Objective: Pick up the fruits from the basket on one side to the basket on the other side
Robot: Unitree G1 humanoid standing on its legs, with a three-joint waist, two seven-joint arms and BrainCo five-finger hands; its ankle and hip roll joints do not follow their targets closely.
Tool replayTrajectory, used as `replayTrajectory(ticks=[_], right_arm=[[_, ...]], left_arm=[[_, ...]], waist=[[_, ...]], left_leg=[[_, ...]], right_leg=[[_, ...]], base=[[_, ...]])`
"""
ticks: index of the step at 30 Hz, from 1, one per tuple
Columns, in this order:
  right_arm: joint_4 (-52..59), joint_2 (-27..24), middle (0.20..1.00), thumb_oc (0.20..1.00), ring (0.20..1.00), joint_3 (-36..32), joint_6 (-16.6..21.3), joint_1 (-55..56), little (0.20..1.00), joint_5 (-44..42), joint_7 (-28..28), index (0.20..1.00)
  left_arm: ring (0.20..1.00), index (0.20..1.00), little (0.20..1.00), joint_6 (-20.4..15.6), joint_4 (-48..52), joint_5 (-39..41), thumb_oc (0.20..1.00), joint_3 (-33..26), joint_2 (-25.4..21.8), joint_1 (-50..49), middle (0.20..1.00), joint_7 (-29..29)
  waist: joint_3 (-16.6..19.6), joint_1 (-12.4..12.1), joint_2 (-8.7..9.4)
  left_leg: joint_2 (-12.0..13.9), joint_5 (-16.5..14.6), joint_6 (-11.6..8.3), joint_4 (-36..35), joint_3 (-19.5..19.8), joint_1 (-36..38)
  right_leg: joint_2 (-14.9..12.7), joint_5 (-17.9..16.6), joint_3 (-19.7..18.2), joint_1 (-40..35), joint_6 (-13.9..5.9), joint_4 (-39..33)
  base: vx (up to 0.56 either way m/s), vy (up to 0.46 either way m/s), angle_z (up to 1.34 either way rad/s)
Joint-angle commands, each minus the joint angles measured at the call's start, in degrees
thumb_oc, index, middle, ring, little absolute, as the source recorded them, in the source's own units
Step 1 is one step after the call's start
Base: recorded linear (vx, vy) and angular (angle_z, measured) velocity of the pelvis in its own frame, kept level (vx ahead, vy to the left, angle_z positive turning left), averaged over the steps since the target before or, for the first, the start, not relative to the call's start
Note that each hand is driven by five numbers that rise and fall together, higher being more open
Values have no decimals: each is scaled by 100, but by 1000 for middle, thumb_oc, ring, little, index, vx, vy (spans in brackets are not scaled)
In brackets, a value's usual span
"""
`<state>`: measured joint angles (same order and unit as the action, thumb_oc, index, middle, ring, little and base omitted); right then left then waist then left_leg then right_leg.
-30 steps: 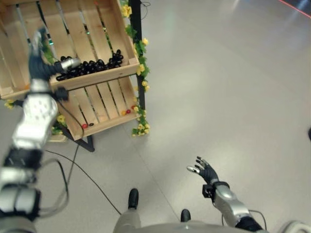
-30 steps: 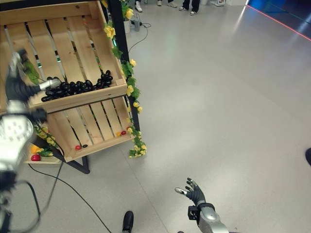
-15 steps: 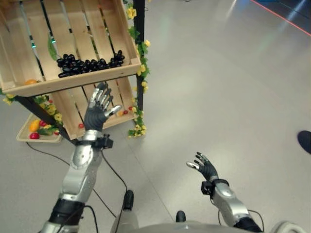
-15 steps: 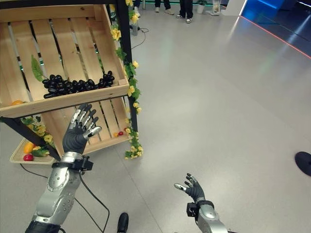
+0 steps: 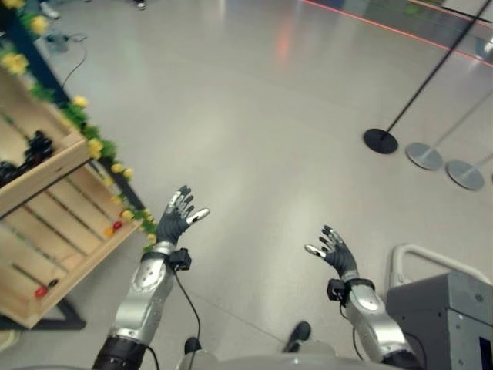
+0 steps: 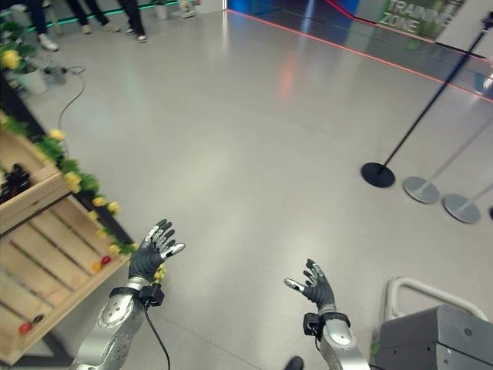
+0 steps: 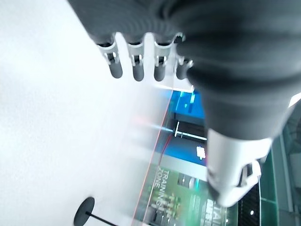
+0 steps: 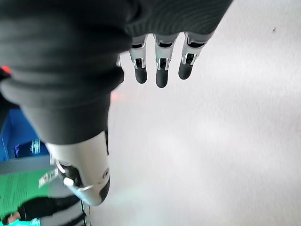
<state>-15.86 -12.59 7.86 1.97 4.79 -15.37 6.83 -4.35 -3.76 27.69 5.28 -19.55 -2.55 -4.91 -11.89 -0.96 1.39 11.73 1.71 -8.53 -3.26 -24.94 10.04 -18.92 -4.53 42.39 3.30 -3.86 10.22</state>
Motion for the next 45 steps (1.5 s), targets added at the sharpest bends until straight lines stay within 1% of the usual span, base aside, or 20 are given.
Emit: replayTrajectory(ticks=[1, 7, 9, 10, 11, 12, 14, 15, 16, 18, 19, 20, 21, 27, 31, 34, 39, 41, 43, 45], right_arm=[[643, -167, 1000, 1000, 1000, -312, 250, -38, 1000, 65, 32, 1000], [899, -433, 1000, 1000, 1000, -457, 293, 83, 1000, -50, 6, 1000], [1044, -567, 1000, 1000, 1000, -462, 344, 63, 1000, -117, -9, 1000], [1046, -571, 1000, 1000, 1000, -462, 343, 63, 1000, -122, -9, 1000], [1076, -615, 1000, 1000, 1000, -461, 389, 82, 1000, -161, 11, 1000], [1074, -691, 1000, 1000, 1000, -427, 437, 72, 1000, -93, 6, 1000], [1049, -709, 1000, 1000, 1000, -374, 410, 69, 1000, -68, -30, 1000], [989, -691, 1000, 1000, 1000, -335, 409, 66, 1000, -38, -4, 1000], [949, -688, 1000, 1000, 1000, -296, 386, 142, 1000, -24, -109, 1000], [979, -711, 1000, 1000, 1000, -325, 393, 211, 1000, -25, -134, 1000], [943, -730, 1000, 1000, 1000, -383, 448, 236, 1000, -96, -107, 1000], [943, -728, 1000, 1000, 1000, -385, 448, 234, 1000, -96, -107, 1000], [887, -716, 1000, 1000, 1000, -363, 448, 195, 1000, -103, -87, 1000], [829, -790, 1000, 1000, 1000, -352, 422, 184, 1000, -48, -87, 1000], [908, -750, 1000, 1000, 1000, -407, 360, 216, 1000, -24, -156, 1000], [890, -623, 1000, 1000, 1000, -422, 337, 235, 1000, -56, -133, 1000], [1065, -510, 1000, 1000, 1000, -487, 385, 233, 1000, -133, -58, 1000], [1134, -413, 1000, 1000, 1000, -476, 423, 200, 1000, -191, -28, 1000], [1155, -399, 1000, 1000, 1000, -481, 425, 198, 1000, -174, -11, 1000], [1161, -305, 1000, 1000, 1000, -508, 434, 157, 1000, -204, 36, 1000]], left_arm=[[1000, 1000, 1000, -299, 407, -233, 1000, -78, -41, 279, 1000, 4], [1000, 1000, 1000, -357, 425, -4, 1000, -111, 206, 244, 1000, -15], [1000, 1000, 1000, -372, 428, 134, 1000, -146, 291, 163, 1000, -20], [1000, 1000, 1000, -372, 429, 138, 1000, -148, 291, 163, 1000, -18], [1000, 1000, 1000, -378, 415, 237, 1000, -123, 320, 158, 1000, -55], [1000, 1000, 1000, -386, 356, 356, 1000, -112, 440, 103, 1000, -74], [1000, 1000, 1000, -373, 335, 374, 1000, -106, 514, 40, 1000, -61], [1000, 1000, 1000, -352, 331, 350, 1000, -91, 584, -49, 1000, -116], [1000, 1000, 1000, -357, 360, 476, 1000, -137, 666, -181, 1000, -65], [1000, 1000, 1000, -367, 398, 453, 1000, -141, 656, -216, 1000, -49], [1000, 1000, 1000, -409, 478, 396, 1000, -129, 646, -194, 1000, -66], [1000, 1000, 1000, -410, 477, 395, 1000, -128, 645, -189, 1000, -67], [1000, 1000, 1000, -427, 467, 374, 1000, -139, 662, -162, 1000, -89], [1000, 1000, 1000, -423, 345, 88, 1000, -64, 548, -54, 1000, -33], [1000, 1000, 1000, -402, 222, 48, 1000, 0, 544, -92, 1000, -11], [1000, 1000, 1000, -401, 253, -66, 1000, 30, 466, -115, 1000, -72], [1000, 1000, 1000, -348, 315, -176, 1000, 104, 240, 4, 1000, -174], [1000, 1000, 1000, -338, 271, -253, 1000, 90, 151, 133, 1000, -292], [1000, 1000, 1000, -344, 258, -253, 1000, 85, 142, 169, 1000, -342], [1000, 1000, 1000, -356, 269, -197, 1000, -22, 145, 235, 1000, -441]], waist=[[252, 27, 108], [294, 416, -228], [154, 480, -260], [151, 482, -303], [29, 436, -210], [-129, 354, -128], [-115, 302, -125], [-124, 162, -137], [-89, 146, -182], [-68, 124, -181], [-106, 52, -205], [-96, 50, -187], [-76, 23, -240], [-173, -121, -363], [-84, -81, -341], [87, -58, -174], [47, 36, -45], [-105, 151, 20], [-124, 156, 18], [-116, 26, -10]], left_leg=[[-427, -900, 651, 382, 189, -329], [-93, -902, 437, 853, 43, -328], [326, -572, 198, 2308, 389, -674], [426, -611, 142, 2448, 430, -748], [394, -241, 141, 2935, 702, -959], [-307, -417, 198, 3429, 1706, -1176], [-563, -489, 306, 3312, 1884, -1217], [-1038, -690, 394, 3181, 2459, -1374], [-1148, -548, 513, 2918, 2912, -1374], [-1192, -545, 518, 2844, 3069, -1417], [-1584, -743, 580, 2560, 3659, -1547], [-1601, -698, 582, 2521, 3655, -1553], [-1872, -746, 584, 2032, 4088, -1714], [-2082, 187, 455, 876, 5191, -2259], [-1942, 383, 529, 391, 5115, -2046], [-1646, 497, 575, 35, 4656, -1698], [-1339, 453, 644, -174, 4244, -1601], [-1167, 376, 668, -174, 3956, -1508], [-1113, 337, 670, -174, 3850, -1501], [-921, 208, 635, -174, 3524, -1416]], right_leg=[[-389, -38, -782, -140, -814, -254], [269, 483, -1421, -80, -497, -462], [722, 827, -1839, -136, -167, -564], [800, 845, -1825, -142, -123, -580], [883, 793, -1892, -178, 50, -642], [1070, 849, -2301, -203, 174, -688], [1156, 860, -2497, -246, 175, -785], [1270, 897, -2819, -306, 161, -811], [1428, 890, -3258, -324, 107, -877], [1476, 886, -3445, -368, 103, -933], [1648, 945, -3900, -458, 130, -946], [1627, 929, -3903, -438, 126, -950], [1786, 1014, -4314, -522, 154, -975], [2340, 1156, -5593, -854, 246, -1135], [2394, 1335, -6261, -1056, 190, -938], [2203, 1435, -6155, -974, -5, -630], [2317, 1528, -5780, -278, -230, 328], [2243, 1398, -4991, 247, -437, 855], [2106, 1307, -4698, 365, -458, 871], [1388, 1273, -3742, 264, -463, 563]], base=[[47, -221, -54], [54, -204, -54], [94, -385, -86], [34, -401, -121], [-13, -322, -122], [43, -297, -92], [100, -82, -135], [204, -76, -180], [279, -96, -191], [219, -49, -162], [167, -6, -120], [305, -15, -115], [144, -11, -106], [202, 16, -132], [189, 126, -110], [213, 154, -85], [63, 93, -79], [-39, 70, -48], [-31, 44, -72], [-3, -18, -116]])
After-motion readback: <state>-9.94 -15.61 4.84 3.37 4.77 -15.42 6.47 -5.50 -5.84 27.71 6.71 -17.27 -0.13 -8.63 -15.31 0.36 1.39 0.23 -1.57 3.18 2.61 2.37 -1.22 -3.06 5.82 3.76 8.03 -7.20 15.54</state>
